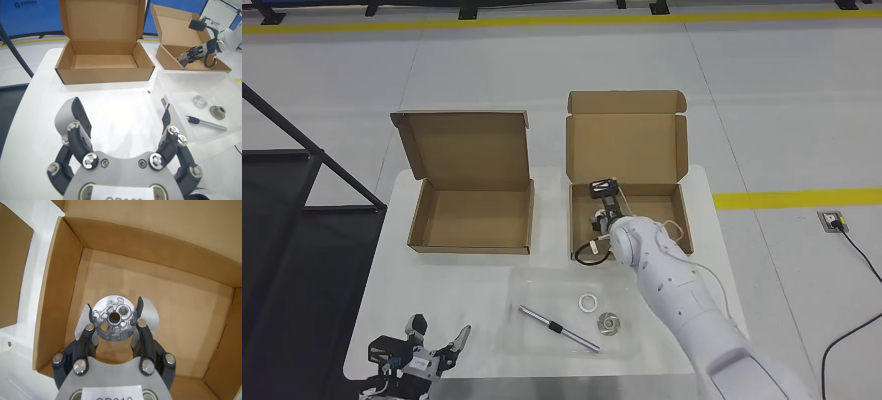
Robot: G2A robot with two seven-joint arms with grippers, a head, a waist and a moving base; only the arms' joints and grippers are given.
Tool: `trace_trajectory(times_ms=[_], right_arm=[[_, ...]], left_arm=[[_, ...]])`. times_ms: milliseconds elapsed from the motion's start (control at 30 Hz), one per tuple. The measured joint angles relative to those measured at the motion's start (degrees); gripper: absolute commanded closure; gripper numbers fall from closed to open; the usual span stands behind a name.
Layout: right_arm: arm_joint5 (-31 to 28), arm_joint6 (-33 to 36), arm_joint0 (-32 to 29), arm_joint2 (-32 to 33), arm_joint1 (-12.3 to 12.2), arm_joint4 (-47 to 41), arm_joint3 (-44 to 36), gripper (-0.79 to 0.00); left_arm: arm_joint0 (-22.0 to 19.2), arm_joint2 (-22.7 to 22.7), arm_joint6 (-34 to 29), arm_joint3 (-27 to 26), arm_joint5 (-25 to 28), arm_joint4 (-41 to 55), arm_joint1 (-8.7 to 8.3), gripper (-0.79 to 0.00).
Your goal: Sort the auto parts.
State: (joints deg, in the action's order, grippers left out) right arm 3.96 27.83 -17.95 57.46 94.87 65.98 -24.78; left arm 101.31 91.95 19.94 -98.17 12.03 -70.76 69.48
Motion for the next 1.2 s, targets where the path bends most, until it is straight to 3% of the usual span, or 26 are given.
trace_trajectory(times_ms=[67, 100, 433, 633, 733, 900, 1067, 1200], right_arm=[[0.1, -0.2, 0.4, -0.3, 0.3, 0.0, 1.0, -0.683], [0.2, -0.3, 0.6, -0.4, 0.4, 0.0, 1.4, -0.785], [0.5, -4.6, 1.0, -0.2, 0.9, -0.7, 2.1, -0.785], [-0.3, -7.9, -1.9, 0.5, -0.1, 1.1, -5.7, -0.785], [0.0, -6.5, -5.8, 0.7, -1.2, 4.4, -14.5, -0.785], [2.0, 2.4, -16.9, 1.6, -3.7, 13.8, -37.4, -0.785], [-2.1, 10.0, -27.3, 3.6, -5.7, 20.8, -58.1, -0.785], [-4.9, 10.7, -30.0, 4.7, -6.2, 20.6, -63.6, -0.785]], left_arm=[[0.0, 0.0, 0.0, 0.0, 0.2, -0.2, 0.0, -0.785], [0.1, 0.0, 0.0, 0.1, 0.2, -0.4, 0.0, -0.785], [0.3, 0.2, 0.3, 0.2, 0.5, -0.9, 0.03, -0.785], [0.8, 0.4, 0.7, -0.4, 0.7, -1.2, 0.03, -0.785], [0.9, 0.5, 0.8, -0.6, 0.8, -1.1, 0.05, -0.785], [0.9, 0.7, 0.8, -0.9, 0.8, -0.8, 0.09, -0.785], [0.9, 0.7, 0.7, -1.1, 1.1, -0.6, 0.12, -0.785], [1.0, 0.7, 0.7, -1.3, 1.1, -0.8, 0.13, -0.785]])
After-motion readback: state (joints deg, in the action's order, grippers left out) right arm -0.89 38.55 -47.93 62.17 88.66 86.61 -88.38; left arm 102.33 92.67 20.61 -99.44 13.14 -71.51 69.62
